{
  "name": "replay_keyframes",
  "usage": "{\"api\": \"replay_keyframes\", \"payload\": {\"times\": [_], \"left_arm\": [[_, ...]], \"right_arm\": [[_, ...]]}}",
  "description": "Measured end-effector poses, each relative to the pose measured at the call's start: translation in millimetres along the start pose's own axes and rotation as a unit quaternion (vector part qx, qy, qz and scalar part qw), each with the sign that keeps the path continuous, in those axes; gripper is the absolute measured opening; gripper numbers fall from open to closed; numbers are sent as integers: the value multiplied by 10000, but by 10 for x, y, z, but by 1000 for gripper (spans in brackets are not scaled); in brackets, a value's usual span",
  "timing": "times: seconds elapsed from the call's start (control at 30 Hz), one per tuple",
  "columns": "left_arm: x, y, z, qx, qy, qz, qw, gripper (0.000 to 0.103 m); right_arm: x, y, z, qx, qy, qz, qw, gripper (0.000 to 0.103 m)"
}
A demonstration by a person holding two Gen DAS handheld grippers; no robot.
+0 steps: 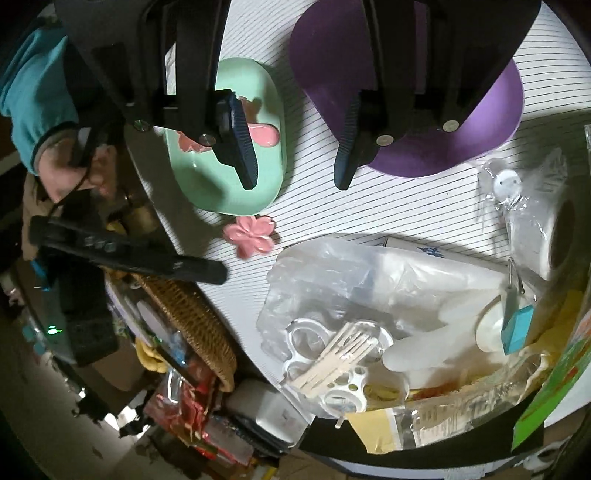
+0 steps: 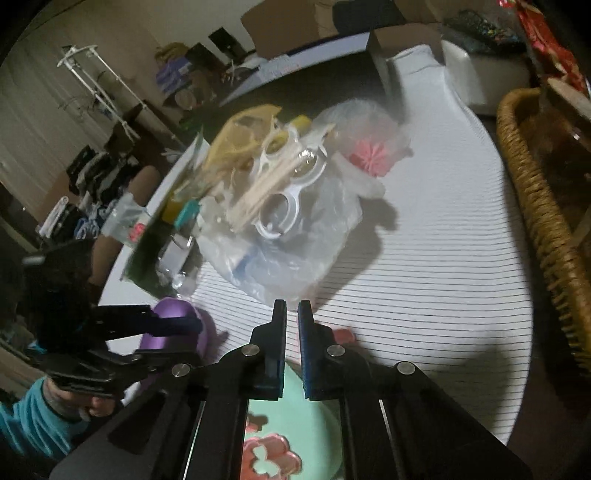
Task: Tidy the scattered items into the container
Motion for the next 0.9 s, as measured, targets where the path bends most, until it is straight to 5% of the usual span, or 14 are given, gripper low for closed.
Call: {"api": "replay_keyframes", "payload": {"times": [0.17, 0.33, 0.53, 0.77, 0.87, 0.9], "left_arm": [[-71, 0, -38, 4, 80, 4, 10000, 50], [-142, 182, -180, -22, -44, -114, 9999, 50], [-402, 321, -504, -570, 123, 58, 9983, 55], [-727, 381, -655, -767, 289, 333, 9961, 64], [-808, 393, -567, -595, 300, 414, 9969, 61], [-815, 394, -534, -557, 315, 402, 9971, 47]], "right_arm": [[-57, -39, -107, -103, -315, 158, 9993, 11], [-27, -45, -176, -265, -386, 176, 9987, 49], [111, -75, -470, -1007, -395, 25, 9941, 50], [180, -30, -473, -1010, -251, -88, 9945, 52], [150, -18, -461, -975, -249, -28, 9949, 52], [148, -14, -462, -961, -272, -20, 9950, 52]]}}
Point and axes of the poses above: each gripper's, at about its wrist camera, not at the fingertips, and x roughly against the way its jaws point, z to its left, y to its top, the point moved 4 cm from there along -x, roughly the way its jaws point, and after that the axes turned 1 degree about y, right-handed, at the moved point
